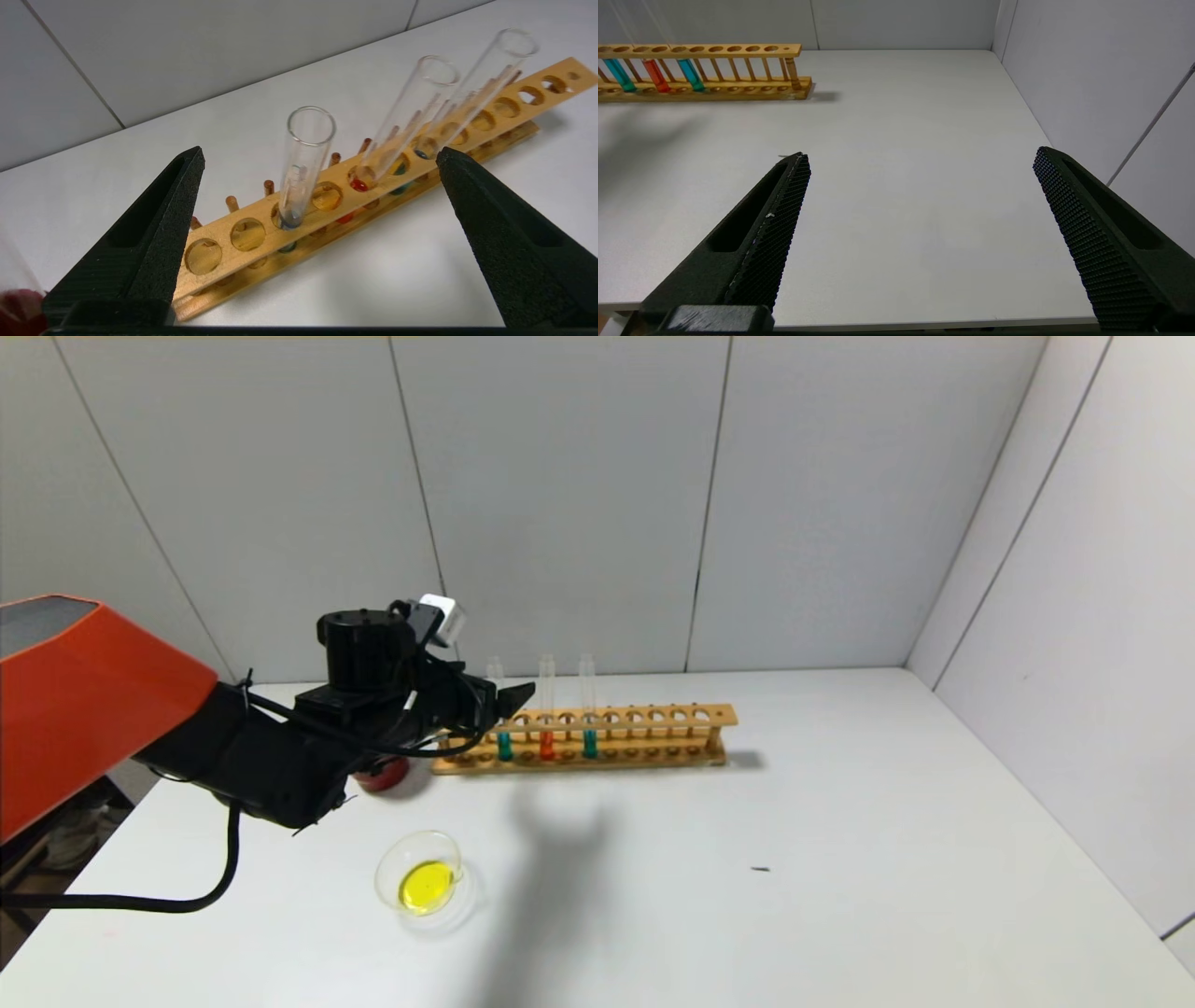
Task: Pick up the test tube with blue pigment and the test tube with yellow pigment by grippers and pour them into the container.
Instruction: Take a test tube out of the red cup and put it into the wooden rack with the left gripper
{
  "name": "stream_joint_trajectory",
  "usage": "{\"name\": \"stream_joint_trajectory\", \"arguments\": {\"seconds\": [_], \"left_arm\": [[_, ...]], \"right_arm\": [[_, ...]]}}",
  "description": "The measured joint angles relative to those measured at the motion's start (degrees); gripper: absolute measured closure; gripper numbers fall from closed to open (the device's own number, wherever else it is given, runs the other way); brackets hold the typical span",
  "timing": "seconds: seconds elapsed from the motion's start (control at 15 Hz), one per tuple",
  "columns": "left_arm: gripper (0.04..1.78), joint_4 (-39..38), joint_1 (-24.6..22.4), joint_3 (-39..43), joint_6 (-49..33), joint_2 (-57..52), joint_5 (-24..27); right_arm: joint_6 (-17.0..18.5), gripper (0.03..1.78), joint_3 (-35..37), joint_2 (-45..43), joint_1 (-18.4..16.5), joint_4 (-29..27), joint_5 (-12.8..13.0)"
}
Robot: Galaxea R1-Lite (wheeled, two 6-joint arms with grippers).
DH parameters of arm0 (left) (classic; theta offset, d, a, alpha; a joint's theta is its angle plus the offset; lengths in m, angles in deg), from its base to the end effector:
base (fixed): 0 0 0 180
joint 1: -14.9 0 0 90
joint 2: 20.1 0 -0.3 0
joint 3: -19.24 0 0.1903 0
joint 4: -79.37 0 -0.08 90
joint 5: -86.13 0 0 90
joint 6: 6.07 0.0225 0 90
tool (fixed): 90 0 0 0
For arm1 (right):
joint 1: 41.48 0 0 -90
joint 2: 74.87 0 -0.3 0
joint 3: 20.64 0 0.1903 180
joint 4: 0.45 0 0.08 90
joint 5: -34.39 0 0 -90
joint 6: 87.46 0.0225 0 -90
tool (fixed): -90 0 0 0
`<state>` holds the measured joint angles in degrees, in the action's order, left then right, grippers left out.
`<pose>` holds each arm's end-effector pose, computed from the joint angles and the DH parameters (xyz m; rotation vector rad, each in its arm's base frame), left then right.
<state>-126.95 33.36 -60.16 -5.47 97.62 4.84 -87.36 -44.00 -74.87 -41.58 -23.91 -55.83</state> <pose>0.3678 -0.1264 0.1263 0.0282 0.2082 -0.4736 -0.0228 0.0001 0.0753 0.0018 0.0017 0.0021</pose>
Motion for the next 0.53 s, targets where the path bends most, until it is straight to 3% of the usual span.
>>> {"name": "stream_joint_trajectory", "arguments": {"seconds": [0.33, 0.53], "left_arm": [[0.08, 0.1, -0.5, -3.8, 0.1, 5.0, -0.1], [0.27, 0.1, -0.7, -4.8, 0.2, 6.1, -0.1]], "right_arm": [[0.0, 0.06, 0.0, 0.0, 0.0, 0.0, 0.0], [0.0, 0.06, 0.0, 0.0, 0.0, 0.0, 0.0]]}}
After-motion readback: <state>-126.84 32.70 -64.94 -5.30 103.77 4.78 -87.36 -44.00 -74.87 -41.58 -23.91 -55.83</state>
